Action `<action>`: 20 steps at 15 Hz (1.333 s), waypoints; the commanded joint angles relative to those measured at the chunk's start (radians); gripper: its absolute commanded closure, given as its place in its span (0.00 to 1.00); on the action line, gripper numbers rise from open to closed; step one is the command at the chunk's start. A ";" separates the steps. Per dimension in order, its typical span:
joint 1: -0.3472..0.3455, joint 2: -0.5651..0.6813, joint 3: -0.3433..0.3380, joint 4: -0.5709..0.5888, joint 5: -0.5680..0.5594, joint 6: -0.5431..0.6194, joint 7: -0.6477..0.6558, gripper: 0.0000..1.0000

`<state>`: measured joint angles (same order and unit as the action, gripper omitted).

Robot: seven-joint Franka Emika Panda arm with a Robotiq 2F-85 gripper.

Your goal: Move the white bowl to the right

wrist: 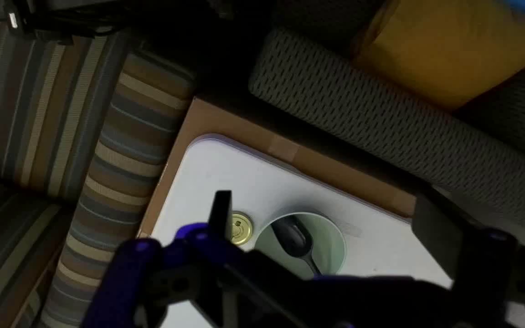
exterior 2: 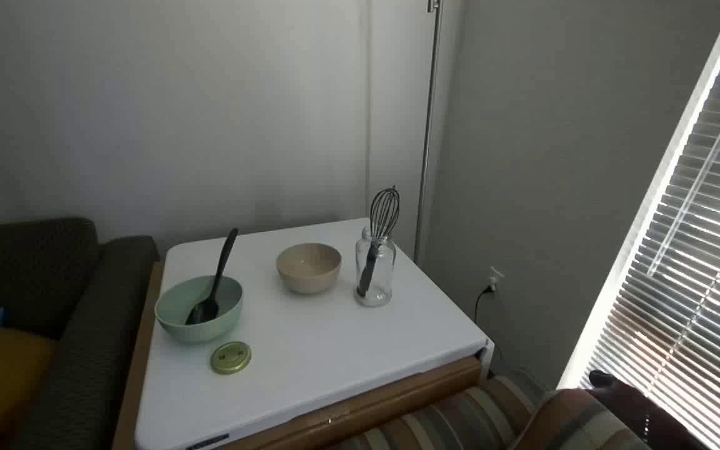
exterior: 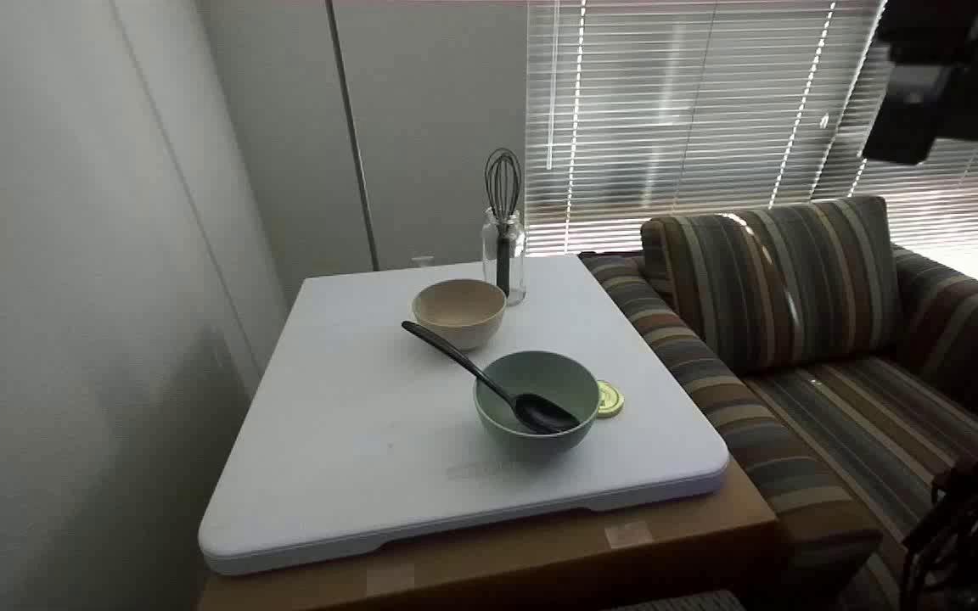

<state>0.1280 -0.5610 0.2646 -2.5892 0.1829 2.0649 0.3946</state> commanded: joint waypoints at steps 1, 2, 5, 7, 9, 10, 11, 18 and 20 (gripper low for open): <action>0.006 0.001 -0.006 0.001 -0.004 -0.002 0.003 0.00; 0.000 0.013 -0.009 0.005 -0.002 0.005 0.006 0.00; -0.022 0.061 -0.021 0.026 0.005 0.029 0.033 0.00; -0.035 0.103 -0.032 0.044 0.017 0.057 0.063 0.00; -0.045 0.164 -0.054 0.065 0.031 0.091 0.074 0.00; -0.050 0.195 -0.069 0.073 0.044 0.113 0.079 0.00; -0.055 0.235 -0.091 0.083 0.068 0.134 0.073 0.00; -0.070 0.461 -0.179 0.161 0.271 0.270 0.140 0.00; -0.061 0.408 -0.174 0.124 0.229 0.250 0.115 0.00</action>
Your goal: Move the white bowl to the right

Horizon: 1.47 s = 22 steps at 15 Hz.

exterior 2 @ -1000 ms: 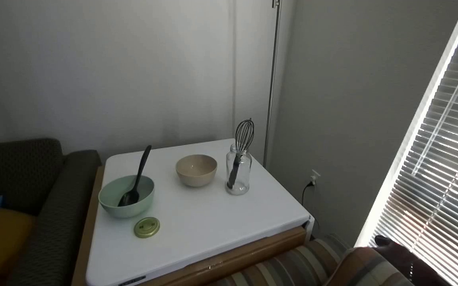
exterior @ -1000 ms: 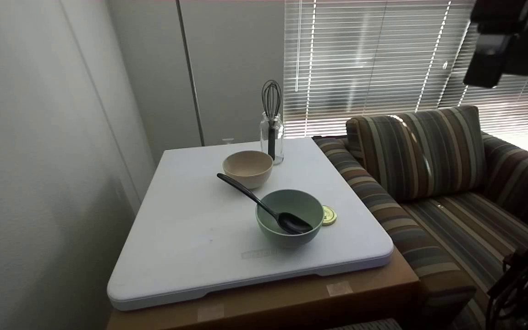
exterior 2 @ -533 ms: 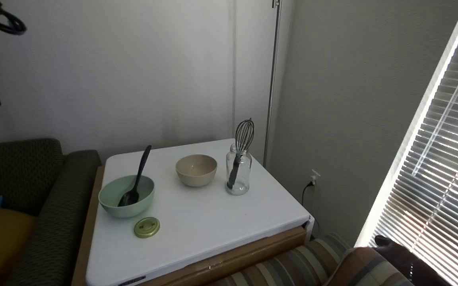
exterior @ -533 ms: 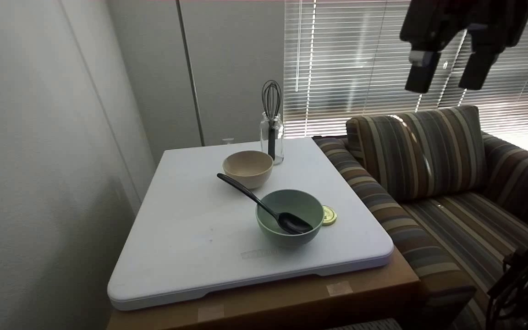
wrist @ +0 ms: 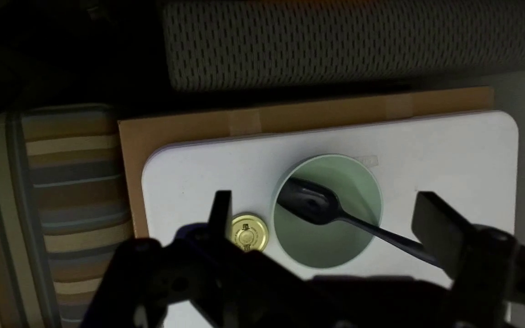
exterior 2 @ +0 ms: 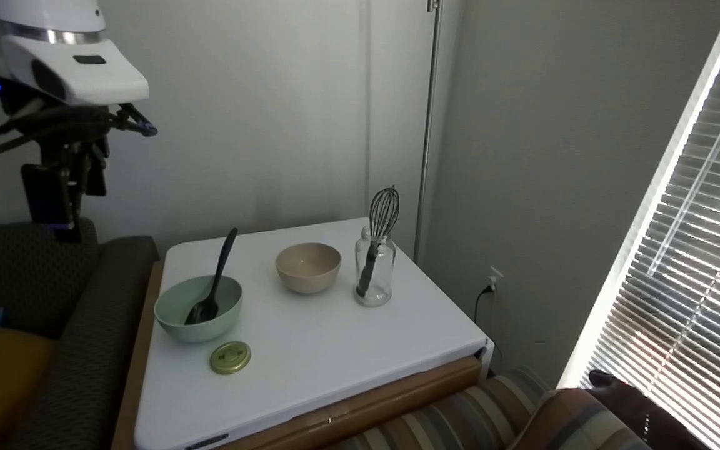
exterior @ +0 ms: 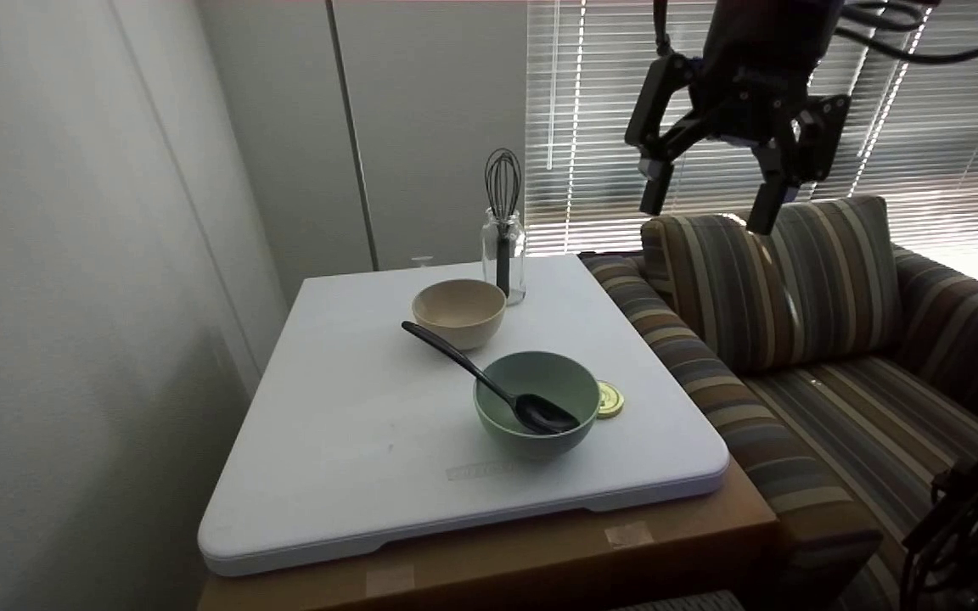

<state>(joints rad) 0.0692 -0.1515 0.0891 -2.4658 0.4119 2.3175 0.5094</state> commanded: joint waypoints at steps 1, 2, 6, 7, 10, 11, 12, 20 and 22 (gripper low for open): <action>-0.001 0.004 0.002 0.002 -0.001 -0.002 0.000 0.00; 0.000 -0.001 0.003 0.001 -0.001 -0.003 0.000 0.00; -0.005 0.038 0.021 0.015 -0.056 0.088 0.027 0.00; -0.010 0.079 0.015 0.040 -0.063 0.133 0.020 0.00; -0.023 0.204 0.005 0.139 -0.158 0.240 0.090 0.00; -0.023 0.251 -0.003 0.189 -0.196 0.256 0.126 0.00; -0.020 0.296 -0.014 0.239 -0.220 0.263 0.157 0.00; -0.003 0.544 -0.085 0.512 -0.148 0.241 0.222 0.00; -0.004 0.579 -0.087 0.545 -0.143 0.239 0.224 0.00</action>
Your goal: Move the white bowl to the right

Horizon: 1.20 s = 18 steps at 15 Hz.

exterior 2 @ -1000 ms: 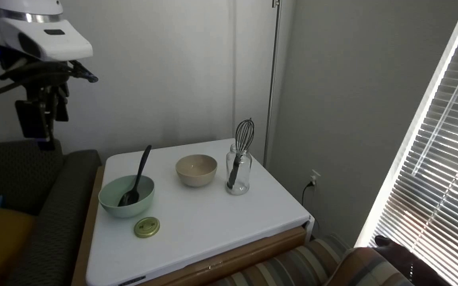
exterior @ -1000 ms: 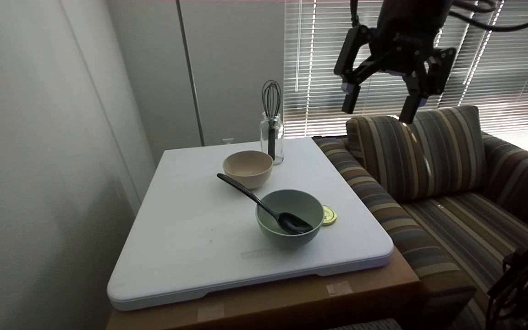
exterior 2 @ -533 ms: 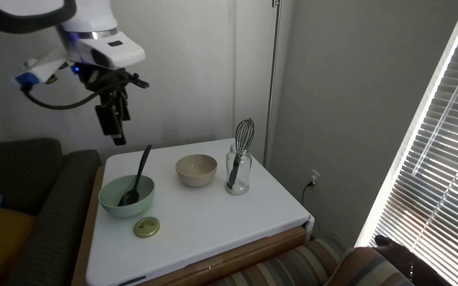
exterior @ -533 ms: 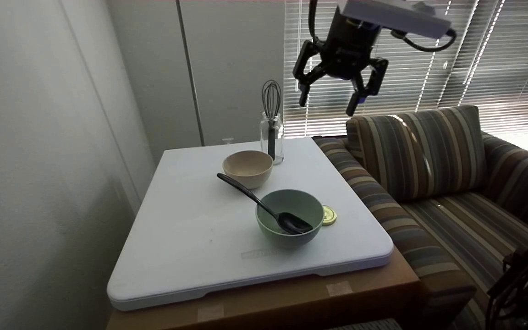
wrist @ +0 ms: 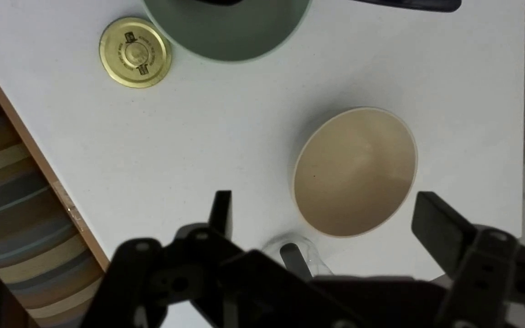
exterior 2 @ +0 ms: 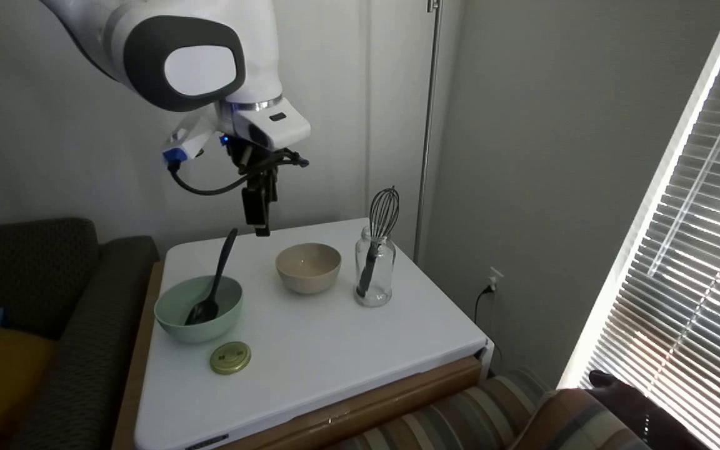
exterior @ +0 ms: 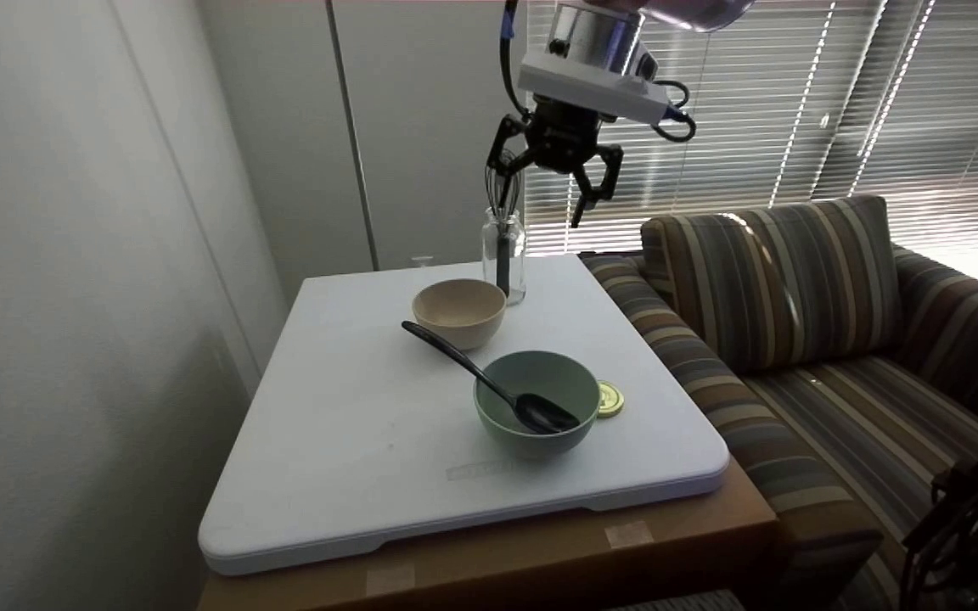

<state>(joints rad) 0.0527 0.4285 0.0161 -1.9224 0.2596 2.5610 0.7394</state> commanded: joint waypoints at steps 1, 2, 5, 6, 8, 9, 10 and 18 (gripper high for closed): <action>0.013 0.000 -0.013 0.004 0.009 -0.006 -0.005 0.00; 0.032 -0.012 -0.028 -0.018 -0.028 0.003 0.005 0.00; 0.049 0.079 -0.061 0.051 -0.069 -0.022 0.049 0.00; 0.050 0.110 -0.065 0.074 -0.066 -0.028 0.064 0.00; 0.061 0.193 -0.092 0.138 -0.089 -0.042 0.096 0.00; 0.061 0.236 -0.099 0.178 -0.097 -0.052 0.097 0.00; 0.060 0.276 -0.103 0.217 -0.099 -0.063 0.103 0.00; 0.111 0.541 -0.142 0.554 -0.148 -0.183 0.159 0.00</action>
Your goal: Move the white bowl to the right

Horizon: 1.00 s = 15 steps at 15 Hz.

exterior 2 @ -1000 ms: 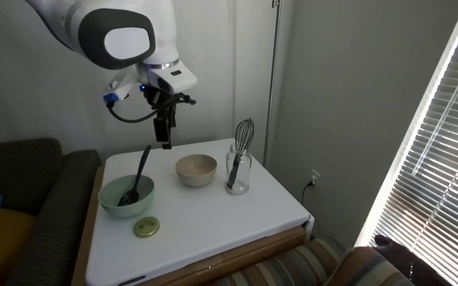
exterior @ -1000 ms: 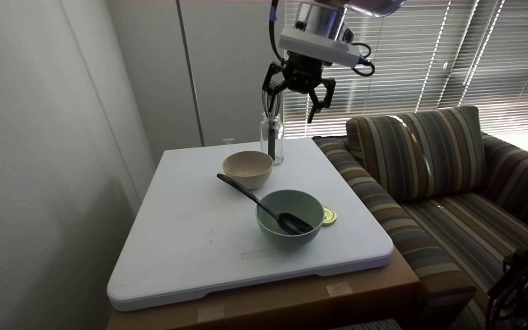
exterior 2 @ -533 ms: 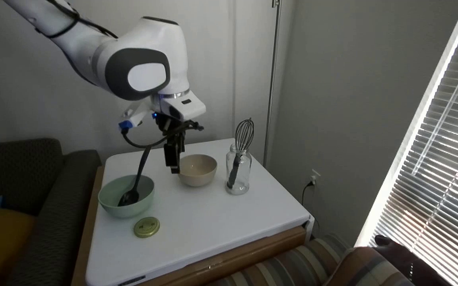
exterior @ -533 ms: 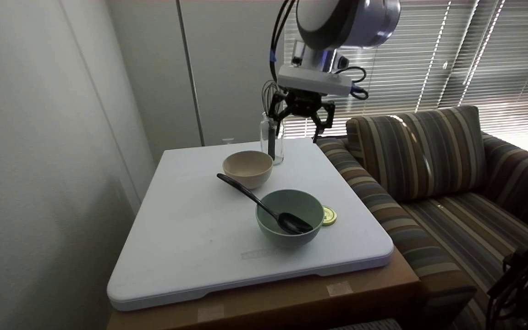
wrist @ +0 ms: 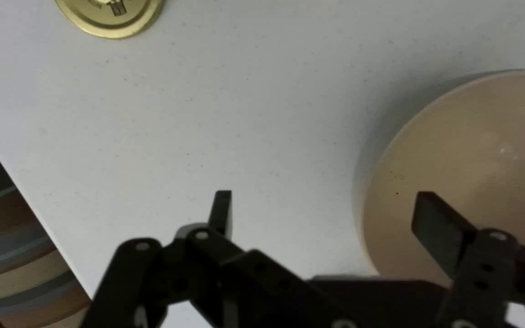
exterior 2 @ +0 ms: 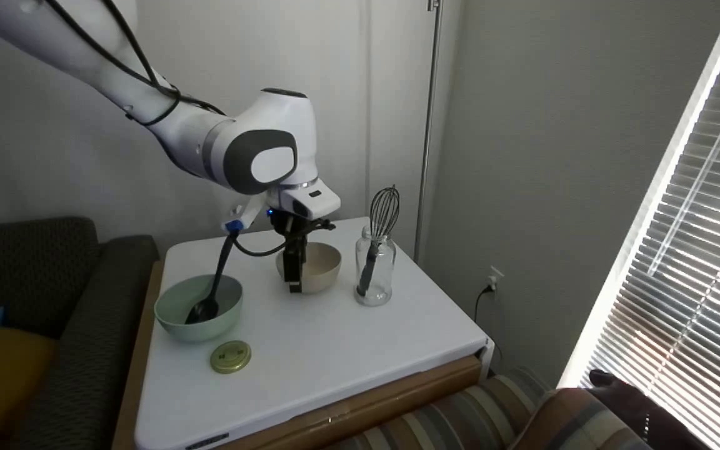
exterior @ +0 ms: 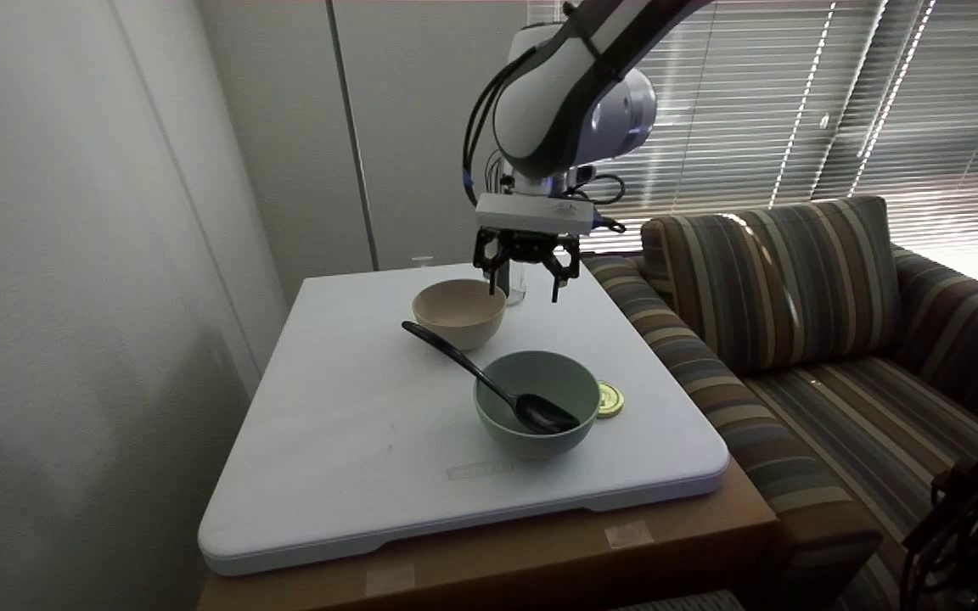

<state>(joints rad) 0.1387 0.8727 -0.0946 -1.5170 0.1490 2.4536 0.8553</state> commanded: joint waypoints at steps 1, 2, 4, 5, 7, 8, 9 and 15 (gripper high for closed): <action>0.032 0.126 -0.039 0.186 -0.048 -0.093 0.058 0.00; 0.034 0.149 -0.043 0.218 -0.058 -0.110 0.071 0.00; 0.036 0.193 -0.048 0.270 -0.071 -0.140 0.095 0.05; 0.032 0.212 -0.047 0.291 -0.073 -0.149 0.102 0.16; 0.023 0.243 -0.039 0.321 -0.068 -0.163 0.107 0.31; 0.020 0.254 -0.038 0.330 -0.066 -0.165 0.109 0.39; 0.019 0.264 -0.037 0.338 -0.065 -0.165 0.111 0.45; 0.027 0.267 -0.040 0.352 -0.084 -0.188 0.092 0.87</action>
<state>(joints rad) 0.1681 1.1370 -0.1322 -1.1925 0.0935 2.3148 0.9582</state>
